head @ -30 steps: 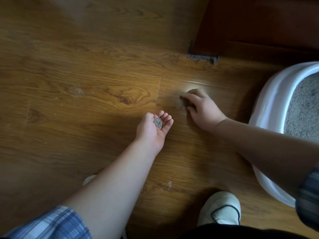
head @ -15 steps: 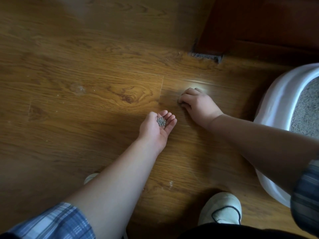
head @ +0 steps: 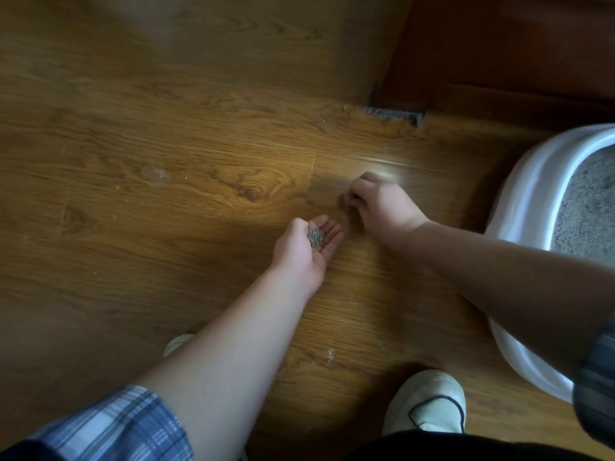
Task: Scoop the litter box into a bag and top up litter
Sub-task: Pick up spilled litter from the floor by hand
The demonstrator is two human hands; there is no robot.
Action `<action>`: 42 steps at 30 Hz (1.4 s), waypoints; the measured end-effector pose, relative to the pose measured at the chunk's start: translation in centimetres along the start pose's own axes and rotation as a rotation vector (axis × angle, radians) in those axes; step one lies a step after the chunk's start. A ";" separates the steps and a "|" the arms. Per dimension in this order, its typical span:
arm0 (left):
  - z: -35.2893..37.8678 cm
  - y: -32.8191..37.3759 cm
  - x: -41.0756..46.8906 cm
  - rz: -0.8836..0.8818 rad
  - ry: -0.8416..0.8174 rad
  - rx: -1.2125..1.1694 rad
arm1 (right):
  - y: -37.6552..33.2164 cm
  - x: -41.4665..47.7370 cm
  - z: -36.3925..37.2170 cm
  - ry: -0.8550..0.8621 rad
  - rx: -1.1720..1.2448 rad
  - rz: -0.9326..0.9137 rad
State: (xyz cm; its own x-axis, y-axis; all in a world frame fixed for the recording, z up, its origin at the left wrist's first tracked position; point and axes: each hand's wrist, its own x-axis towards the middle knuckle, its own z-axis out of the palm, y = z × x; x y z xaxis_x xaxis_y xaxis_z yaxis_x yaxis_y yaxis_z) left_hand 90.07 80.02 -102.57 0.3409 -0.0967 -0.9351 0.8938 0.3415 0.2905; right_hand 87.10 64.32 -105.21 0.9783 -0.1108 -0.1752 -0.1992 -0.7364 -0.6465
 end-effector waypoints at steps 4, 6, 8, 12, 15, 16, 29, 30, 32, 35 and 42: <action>0.4 -0.7 0.1 -0.029 -0.012 -0.045 | -3.4 -3.5 0.4 -0.019 0.151 -0.101; 0.4 -1.0 0.2 -0.066 -0.050 -0.079 | -4.5 -4.7 1.0 -0.045 0.146 -0.153; 0.1 -1.4 0.4 -0.105 -0.086 -0.103 | -4.6 -5.0 1.3 -0.067 0.098 -0.203; 0.1 -1.6 0.3 -0.128 -0.104 -0.085 | -4.2 -4.7 1.4 -0.128 -0.015 -0.288; 0.2 -1.1 -0.1 -0.132 -0.090 -0.057 | -4.3 -5.0 1.8 -0.169 -0.096 -0.349; 0.1 -1.0 0.0 -0.137 -0.083 -0.061 | -4.4 -5.1 1.8 -0.171 -0.107 -0.357; -1.7 1.2 1.0 -0.023 0.031 -0.063 | 2.6 -5.8 1.4 -0.233 -0.624 0.179; -1.7 1.3 0.9 -0.019 0.026 -0.070 | 2.6 -5.5 1.6 -0.232 -0.629 0.179; -1.5 1.3 0.8 -0.017 0.016 -0.074 | 2.4 -4.9 2.0 -0.230 -0.632 0.149; -1.3 1.2 0.7 -0.017 0.009 -0.064 | 2.2 -4.1 2.6 -0.241 -0.649 0.082; -1.3 1.4 0.7 -0.011 0.002 -0.064 | 3.4 -3.7 2.2 -0.214 -0.553 0.036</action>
State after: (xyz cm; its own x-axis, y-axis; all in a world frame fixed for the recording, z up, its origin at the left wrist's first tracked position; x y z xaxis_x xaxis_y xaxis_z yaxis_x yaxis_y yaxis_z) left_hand 91.12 81.67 -103.07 0.3302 -0.0992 -0.9387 0.8772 0.3994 0.2664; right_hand 82.69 63.72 -108.37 0.9265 -0.0476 -0.3733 -0.1166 -0.9794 -0.1647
